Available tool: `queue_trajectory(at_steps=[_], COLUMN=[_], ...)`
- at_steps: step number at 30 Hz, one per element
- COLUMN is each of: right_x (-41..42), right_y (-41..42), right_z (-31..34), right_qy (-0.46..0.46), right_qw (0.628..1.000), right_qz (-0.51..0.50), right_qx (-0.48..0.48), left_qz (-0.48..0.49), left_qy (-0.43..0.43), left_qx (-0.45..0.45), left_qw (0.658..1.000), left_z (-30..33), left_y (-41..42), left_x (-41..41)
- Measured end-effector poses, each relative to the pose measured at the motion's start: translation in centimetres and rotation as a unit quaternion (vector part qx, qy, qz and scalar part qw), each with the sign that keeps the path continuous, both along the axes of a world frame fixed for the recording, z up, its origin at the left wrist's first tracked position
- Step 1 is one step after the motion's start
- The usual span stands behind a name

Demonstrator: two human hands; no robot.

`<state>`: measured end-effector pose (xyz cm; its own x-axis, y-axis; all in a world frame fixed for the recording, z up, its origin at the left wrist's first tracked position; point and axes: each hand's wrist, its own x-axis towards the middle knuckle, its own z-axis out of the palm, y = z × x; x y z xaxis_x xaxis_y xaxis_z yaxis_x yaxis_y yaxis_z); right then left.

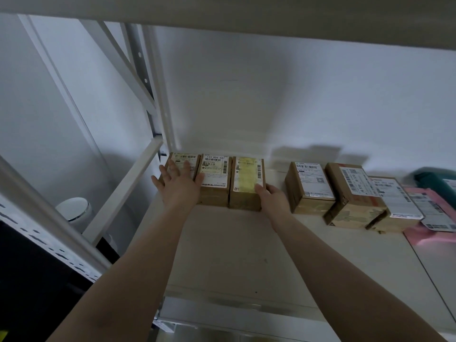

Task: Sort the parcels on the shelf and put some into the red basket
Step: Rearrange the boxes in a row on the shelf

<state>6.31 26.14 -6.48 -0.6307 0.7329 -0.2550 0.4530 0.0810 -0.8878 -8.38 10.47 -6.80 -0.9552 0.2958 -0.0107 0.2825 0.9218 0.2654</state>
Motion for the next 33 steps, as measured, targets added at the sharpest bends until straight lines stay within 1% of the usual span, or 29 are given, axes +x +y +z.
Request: queue_trajectory(at_steps=[3,6,9,11,12,15,17,19,20,22,24,25,27,28,30,33], right_x=[-0.1,0.1,1.0,2.1,2.9,5.3,6.5,7.4,7.6,7.7,7.5,7.4,7.3,7.4,7.4,7.5], right_y=[0.4,0.6,0.5,0.5,0.6,1.3,2.4,3.8,4.6,6.0,7.5,8.2,8.9,9.0,9.0,9.2], right_z=[0.8,1.3,1.4,1.2,1.0,0.5,0.3,0.5,0.6,0.7,0.2,-0.1,-0.5,-0.4,-0.4,-0.7], right_qy=[-0.032,-0.043,-0.016,0.014,0.026,0.058,0.083,0.096,0.095,0.101,0.106,0.107,0.105,0.103,0.097,0.090], right_qw=[0.999,0.998,1.000,0.993,0.984,0.948,0.927,0.918,0.916,0.906,0.896,0.894,0.894,0.896,0.898,0.902], right_qz=[0.023,0.044,0.001,-0.062,-0.098,-0.181,-0.221,-0.240,-0.245,-0.251,-0.249,-0.244,-0.236,-0.233,-0.227,-0.218], right_qx=[0.028,0.020,-0.025,-0.097,-0.144,-0.257,-0.290,-0.300,-0.304,-0.325,-0.352,-0.360,-0.366,-0.364,-0.364,-0.362], left_qz=[-0.004,-0.002,0.006,-0.008,-0.032,-0.139,-0.210,-0.274,-0.293,-0.299,-0.255,-0.211,-0.116,-0.084,-0.055,-0.055], left_qy=[0.001,0.010,0.052,0.093,0.110,0.129,0.103,0.063,0.039,-0.010,-0.083,-0.130,-0.226,-0.264,-0.301,-0.315], left_qx=[-0.001,-0.002,0.013,0.070,0.108,0.240,0.298,0.306,0.292,0.268,0.291,0.311,0.334,0.340,0.355,0.387], left_qw=[1.000,1.000,0.999,0.993,0.987,0.952,0.926,0.910,0.910,0.916,0.918,0.918,0.907,0.899,0.883,0.865], left_z=[-0.2,-0.4,-0.4,0.2,0.6,1.7,2.3,2.6,2.6,2.1,1.3,1.0,0.5,0.2,-0.2,-0.3], left_y=[0.1,0.1,0.2,1.0,1.8,5.4,8.2,11.0,12.4,15.1,17.4,18.5,19.9,20.4,20.9,20.9], left_x=[-0.1,-0.1,0.4,1.3,2.1,5.7,8.8,11.8,13.0,14.5,15.1,15.1,15.0,15.0,15.1,15.7])
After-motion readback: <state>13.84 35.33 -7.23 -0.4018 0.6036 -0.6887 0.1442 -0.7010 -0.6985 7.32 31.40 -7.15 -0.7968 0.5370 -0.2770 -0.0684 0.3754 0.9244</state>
